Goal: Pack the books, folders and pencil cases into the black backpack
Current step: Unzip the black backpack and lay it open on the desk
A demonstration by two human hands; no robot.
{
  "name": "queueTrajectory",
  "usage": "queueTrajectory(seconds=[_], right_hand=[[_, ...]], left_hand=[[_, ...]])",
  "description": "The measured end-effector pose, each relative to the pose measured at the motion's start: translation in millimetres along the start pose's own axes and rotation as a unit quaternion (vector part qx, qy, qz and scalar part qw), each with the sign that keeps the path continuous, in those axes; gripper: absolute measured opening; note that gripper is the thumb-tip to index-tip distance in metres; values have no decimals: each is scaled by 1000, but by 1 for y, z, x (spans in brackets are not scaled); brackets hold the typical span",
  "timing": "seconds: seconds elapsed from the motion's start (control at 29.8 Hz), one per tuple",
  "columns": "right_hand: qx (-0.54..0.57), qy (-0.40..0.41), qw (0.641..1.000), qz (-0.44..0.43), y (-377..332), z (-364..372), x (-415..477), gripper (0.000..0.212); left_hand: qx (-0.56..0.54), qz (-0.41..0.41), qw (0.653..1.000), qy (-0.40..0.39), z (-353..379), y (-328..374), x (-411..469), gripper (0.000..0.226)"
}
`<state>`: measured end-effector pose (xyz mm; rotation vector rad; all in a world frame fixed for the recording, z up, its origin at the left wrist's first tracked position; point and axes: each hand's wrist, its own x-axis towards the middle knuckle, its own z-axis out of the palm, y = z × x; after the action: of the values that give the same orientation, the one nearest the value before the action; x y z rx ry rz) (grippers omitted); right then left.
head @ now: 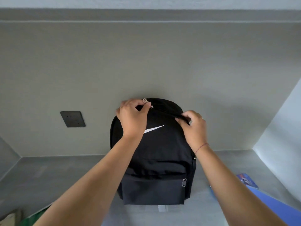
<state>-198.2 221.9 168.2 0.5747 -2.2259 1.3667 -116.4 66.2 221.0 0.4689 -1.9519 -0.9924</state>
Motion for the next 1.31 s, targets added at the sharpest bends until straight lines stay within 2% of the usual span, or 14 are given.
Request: queueTrajectory(seconds=[0.13,0.2,0.3,0.47,0.54,0.64,0.8,0.94,1.01,1.17,1.31], right_hand=[[-39,-10,999,-19,-3,-2,1,11],[-39,-9,999,-4,0,-3,2,10],[-53,-14,998,-14,-2,-2,2,9],[-117,-53,983,-134,-45,17,4,44],[-150,-36,968,-197,-61,29,8,36],[-169,-12,954,-246,-73,42,13,13],[-201,-14,945,-258,-73,46,14,13],[-224,-24,942,-250,-70,45,16,15],[-224,-22,943,-245,-68,45,17,16],[-224,-12,945,-236,-60,46,19,17],[-221,-10,949,-224,-53,46,18,17]], left_hand=[[-63,-92,994,20,-26,-18,8,8],[-106,-172,978,54,-39,-33,15,9],[-141,-248,957,52,-53,-46,17,7],[-177,-244,953,23,-58,-43,13,11],[-185,-246,951,22,-58,-43,11,12],[-186,-241,952,24,-60,-45,8,13],[-197,-257,945,45,-67,-61,7,10],[-223,-307,921,87,-70,-78,1,14],[-221,-343,909,89,-75,-93,-4,8],[-192,-436,878,47,-80,-143,-21,15],[-263,-448,854,20,-84,-176,-49,8]])
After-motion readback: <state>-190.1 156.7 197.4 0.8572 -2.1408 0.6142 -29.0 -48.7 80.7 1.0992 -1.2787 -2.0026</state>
